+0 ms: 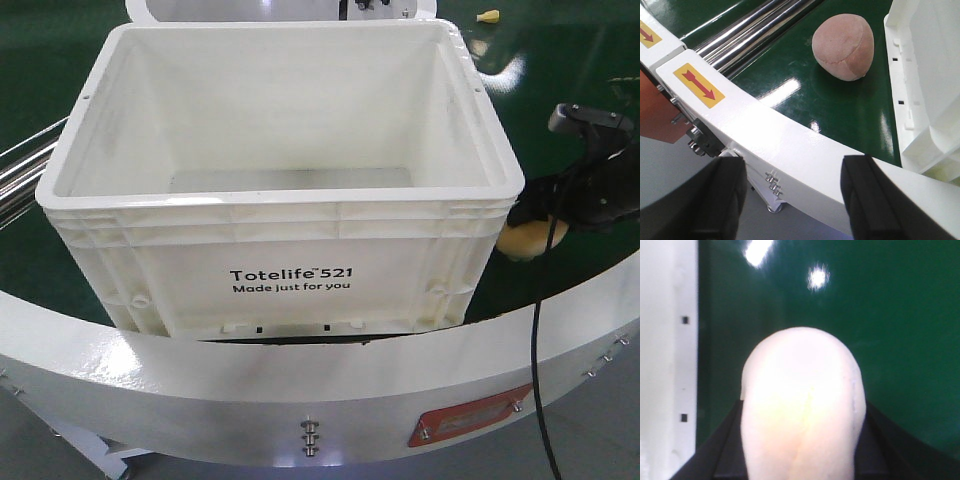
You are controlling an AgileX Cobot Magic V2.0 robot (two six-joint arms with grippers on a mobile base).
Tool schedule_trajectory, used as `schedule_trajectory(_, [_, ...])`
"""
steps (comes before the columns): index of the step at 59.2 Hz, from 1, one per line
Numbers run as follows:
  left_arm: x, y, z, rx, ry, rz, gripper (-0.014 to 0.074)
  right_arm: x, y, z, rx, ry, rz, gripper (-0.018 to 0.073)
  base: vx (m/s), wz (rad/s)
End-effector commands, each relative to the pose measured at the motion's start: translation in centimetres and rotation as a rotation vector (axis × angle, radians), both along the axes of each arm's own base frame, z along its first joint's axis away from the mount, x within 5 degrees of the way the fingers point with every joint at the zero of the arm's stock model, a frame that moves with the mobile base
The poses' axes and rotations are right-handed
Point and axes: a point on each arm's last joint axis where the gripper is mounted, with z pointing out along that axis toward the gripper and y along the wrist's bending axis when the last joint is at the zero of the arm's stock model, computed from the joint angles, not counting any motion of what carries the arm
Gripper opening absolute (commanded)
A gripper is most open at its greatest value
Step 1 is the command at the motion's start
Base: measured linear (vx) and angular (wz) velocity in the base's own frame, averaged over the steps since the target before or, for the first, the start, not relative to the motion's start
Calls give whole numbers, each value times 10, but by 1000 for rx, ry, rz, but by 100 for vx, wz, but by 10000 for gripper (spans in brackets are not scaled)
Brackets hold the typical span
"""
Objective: Place moving items into box and shelve
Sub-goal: 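Carry the yellow ball over the tote and release it inside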
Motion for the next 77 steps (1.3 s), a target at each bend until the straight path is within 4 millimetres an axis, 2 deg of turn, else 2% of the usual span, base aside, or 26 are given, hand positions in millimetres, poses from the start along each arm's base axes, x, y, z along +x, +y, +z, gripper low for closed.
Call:
schedule_trajectory(1, [5, 1, 13, 16, -82, -7, 528, -2, -5, 57, -70, -196, 18, 340, 0, 0])
schedule_trajectory(8, [5, 1, 13, 16, -82, -7, 528, -9, -4, 105, -82, -329, 21, 340, 0, 0])
schedule_trajectory(15, [5, 1, 13, 16, -82, -7, 528, -18, 7, 161, -94, -508, 51, 340, 0, 0])
schedule_trajectory(19, [5, 1, 13, 16, -83, -7, 528, -21, 21, 185, -101, -591, 104, 340, 0, 0])
schedule_trajectory(24, [5, 1, 13, 16, -86, -7, 528, -22, 45, 202, -97, -654, 190, 340, 0, 0])
schedule_trajectory(30, [5, 1, 13, 16, -87, -7, 528, -22, 73, 207, -80, -714, 271, 340, 0, 0])
schedule_trajectory(37, [5, 0, 13, 17, -90, -8, 528, -22, 106, 204, -49, -747, 351, 340, 0, 0])
schedule_trajectory(45, [5, 0, 13, 17, -90, -8, 528, -20, 143, 191, -26, -741, 456, 365, 0, 0])
schedule_trajectory(53, [5, 0, 13, 17, -90, -8, 528, -16, 172, 173, -18, -706, 538, 449, 0, 0])
schedule_trajectory(60, [5, 0, 13, 17, -89, -8, 528, -9, 183, 160, -20, -693, 555, 564, 0, 0])
schedule_trajectory(68, [5, 1, 13, 17, -88, -8, 528, -4, 186, 151, -22, -670, 558, 702, 0, 0])
schedule_trajectory(77, [5, 0, 13, 17, -89, -8, 528, -7, 184, 157, -38, -691, 563, 719, 0, 0])
